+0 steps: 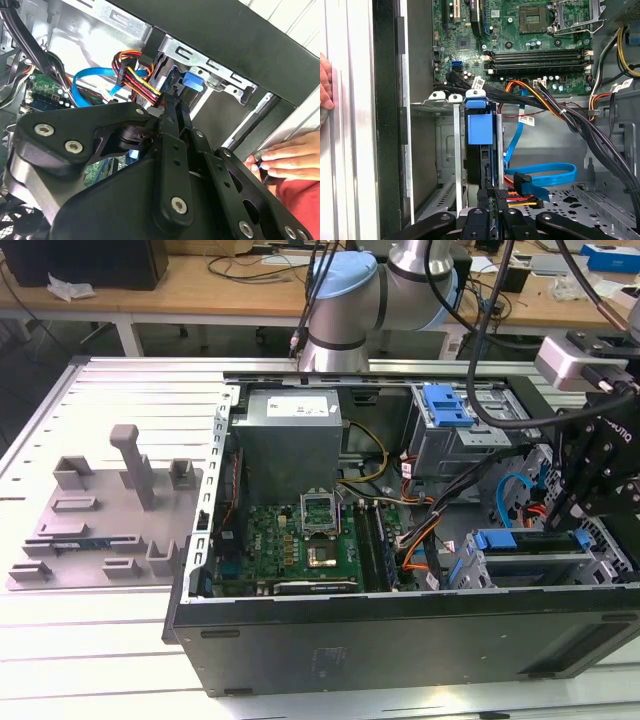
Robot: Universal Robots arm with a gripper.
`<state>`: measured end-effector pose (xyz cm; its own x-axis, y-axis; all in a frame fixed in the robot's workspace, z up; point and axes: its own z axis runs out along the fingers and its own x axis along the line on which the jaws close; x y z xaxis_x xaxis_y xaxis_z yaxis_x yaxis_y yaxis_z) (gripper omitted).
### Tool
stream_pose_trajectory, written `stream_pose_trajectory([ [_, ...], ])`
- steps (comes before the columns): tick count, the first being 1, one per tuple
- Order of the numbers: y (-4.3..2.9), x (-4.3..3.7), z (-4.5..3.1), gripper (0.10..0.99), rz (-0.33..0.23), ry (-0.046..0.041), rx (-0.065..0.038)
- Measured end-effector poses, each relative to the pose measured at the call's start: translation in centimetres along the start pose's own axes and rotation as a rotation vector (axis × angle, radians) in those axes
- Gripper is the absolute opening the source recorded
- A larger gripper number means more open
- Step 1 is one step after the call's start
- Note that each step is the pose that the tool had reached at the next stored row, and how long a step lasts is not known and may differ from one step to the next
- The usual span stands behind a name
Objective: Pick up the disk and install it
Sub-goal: 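Insert the first disk wire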
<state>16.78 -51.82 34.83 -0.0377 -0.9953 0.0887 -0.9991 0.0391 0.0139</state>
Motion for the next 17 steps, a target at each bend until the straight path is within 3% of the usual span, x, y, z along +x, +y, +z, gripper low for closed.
stream_pose_trajectory([
  [17,-0.02,0.01,0.78,0.165,0.0,0.0003,0.0],
])
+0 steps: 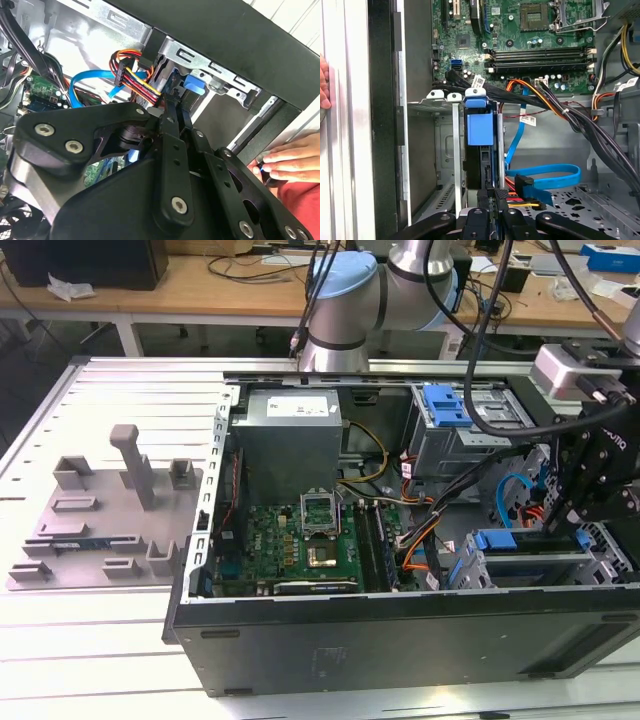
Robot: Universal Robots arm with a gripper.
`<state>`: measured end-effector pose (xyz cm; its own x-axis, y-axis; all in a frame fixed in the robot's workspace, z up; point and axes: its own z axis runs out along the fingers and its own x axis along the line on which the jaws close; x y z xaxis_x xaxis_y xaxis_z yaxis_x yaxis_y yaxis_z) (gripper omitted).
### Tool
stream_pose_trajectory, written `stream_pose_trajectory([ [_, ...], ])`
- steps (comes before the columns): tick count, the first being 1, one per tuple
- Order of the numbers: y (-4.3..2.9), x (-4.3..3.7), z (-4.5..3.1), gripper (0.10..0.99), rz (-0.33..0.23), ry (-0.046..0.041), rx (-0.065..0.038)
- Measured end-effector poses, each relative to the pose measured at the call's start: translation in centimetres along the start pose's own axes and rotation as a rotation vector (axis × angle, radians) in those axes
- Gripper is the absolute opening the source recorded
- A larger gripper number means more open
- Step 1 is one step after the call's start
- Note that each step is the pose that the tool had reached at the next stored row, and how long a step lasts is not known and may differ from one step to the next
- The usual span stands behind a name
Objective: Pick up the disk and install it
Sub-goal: 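Insert the first disk wire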
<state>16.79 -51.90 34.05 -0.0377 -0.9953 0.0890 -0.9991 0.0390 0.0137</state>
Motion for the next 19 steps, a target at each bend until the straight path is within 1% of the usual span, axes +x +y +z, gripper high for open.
stream_pose_trajectory([
  [1,0.0,0.0,0.04,0.165,0.0,0.0,0.0],
  [2,-0.01,0.01,0.17,0.165,0.0,-0.002,0.0],
  [6,-0.01,0.04,0.14,0.165,0.0,-0.0004,0.0],
  [14,-0.01,0.35,0.32,0.165,0.0,-0.0023,0.0],
  [16,0.01,0.39,0.07,0.165,0.0,-0.0041,0.0],
  [18,0.02,0.44,-0.55,0.176,0.0,-0.0052,0.004],
  [19,0.03,0.47,-0.93,0.239,0.0,-0.0056,0.006],
])
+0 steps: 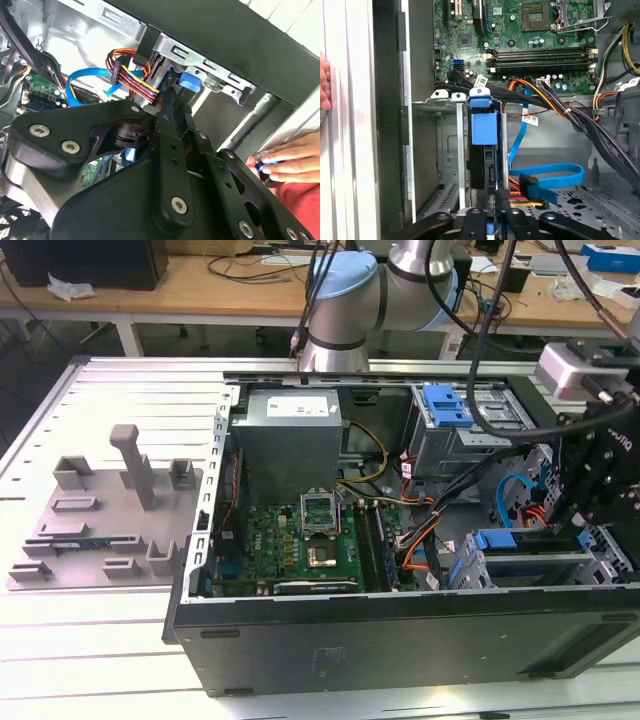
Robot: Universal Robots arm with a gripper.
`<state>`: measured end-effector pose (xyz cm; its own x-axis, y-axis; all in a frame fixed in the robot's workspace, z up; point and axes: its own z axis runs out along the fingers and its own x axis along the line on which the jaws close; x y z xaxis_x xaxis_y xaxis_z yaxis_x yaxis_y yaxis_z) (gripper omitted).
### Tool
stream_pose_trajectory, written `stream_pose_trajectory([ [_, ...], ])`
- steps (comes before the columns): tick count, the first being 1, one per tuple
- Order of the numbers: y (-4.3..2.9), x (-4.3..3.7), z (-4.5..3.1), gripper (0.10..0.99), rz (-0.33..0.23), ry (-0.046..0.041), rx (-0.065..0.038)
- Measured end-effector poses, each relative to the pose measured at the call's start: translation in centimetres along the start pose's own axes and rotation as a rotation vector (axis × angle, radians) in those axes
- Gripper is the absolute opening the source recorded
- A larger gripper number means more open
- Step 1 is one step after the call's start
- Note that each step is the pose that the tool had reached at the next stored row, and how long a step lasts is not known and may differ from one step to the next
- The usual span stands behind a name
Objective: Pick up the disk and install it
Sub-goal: 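Insert the first disk wire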
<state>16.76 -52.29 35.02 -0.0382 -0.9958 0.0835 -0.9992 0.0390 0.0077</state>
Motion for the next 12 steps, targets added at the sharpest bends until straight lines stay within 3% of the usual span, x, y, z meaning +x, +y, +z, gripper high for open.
stream_pose_trajectory([
  [4,0.01,0.12,-1.45,0.239,0.001,-0.0009,0.009],
  [6,0.02,0.22,-2.62,0.239,0.001,-0.001,0.015],
  [12,0.02,0.25,-2.86,0.239,0.001,-0.004,0.016],
])
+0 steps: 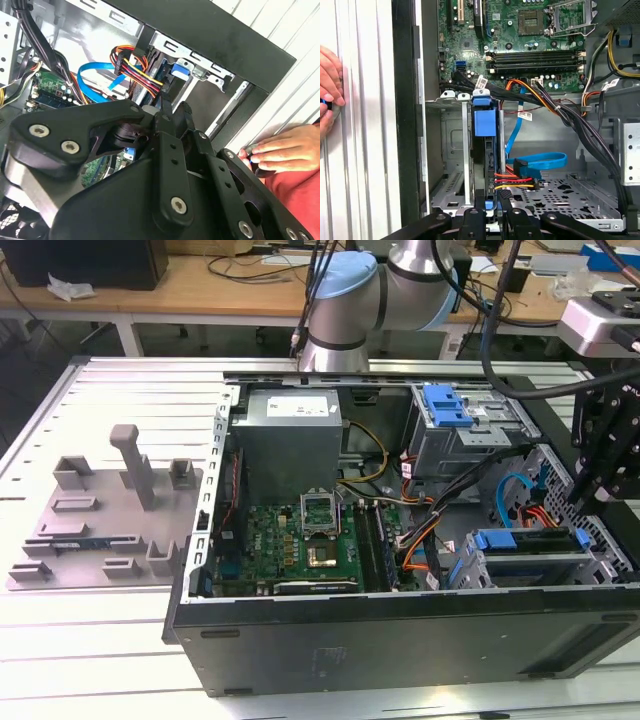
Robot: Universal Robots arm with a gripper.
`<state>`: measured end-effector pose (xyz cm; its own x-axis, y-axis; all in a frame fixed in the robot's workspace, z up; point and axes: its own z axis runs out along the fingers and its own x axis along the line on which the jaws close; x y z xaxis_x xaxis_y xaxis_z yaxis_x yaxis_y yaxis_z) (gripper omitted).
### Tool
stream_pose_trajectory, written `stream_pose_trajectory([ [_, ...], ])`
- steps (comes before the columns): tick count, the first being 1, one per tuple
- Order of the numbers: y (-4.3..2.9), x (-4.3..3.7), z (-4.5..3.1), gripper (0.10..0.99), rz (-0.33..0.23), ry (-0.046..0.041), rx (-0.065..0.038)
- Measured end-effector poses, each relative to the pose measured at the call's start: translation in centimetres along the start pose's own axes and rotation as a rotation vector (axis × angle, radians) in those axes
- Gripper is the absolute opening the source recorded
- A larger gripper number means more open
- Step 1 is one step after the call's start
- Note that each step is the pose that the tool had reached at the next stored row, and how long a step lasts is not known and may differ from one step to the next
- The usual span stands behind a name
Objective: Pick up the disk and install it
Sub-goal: 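Insert the first disk wire, then insert the second disk wire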
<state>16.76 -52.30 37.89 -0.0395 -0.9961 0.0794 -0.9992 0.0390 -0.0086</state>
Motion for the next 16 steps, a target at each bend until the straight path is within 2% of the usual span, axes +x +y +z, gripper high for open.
stream_pose_trajectory([
  [16,0.0,-0.02,0.0,0.239,0.0,-0.0009,0.0],
])
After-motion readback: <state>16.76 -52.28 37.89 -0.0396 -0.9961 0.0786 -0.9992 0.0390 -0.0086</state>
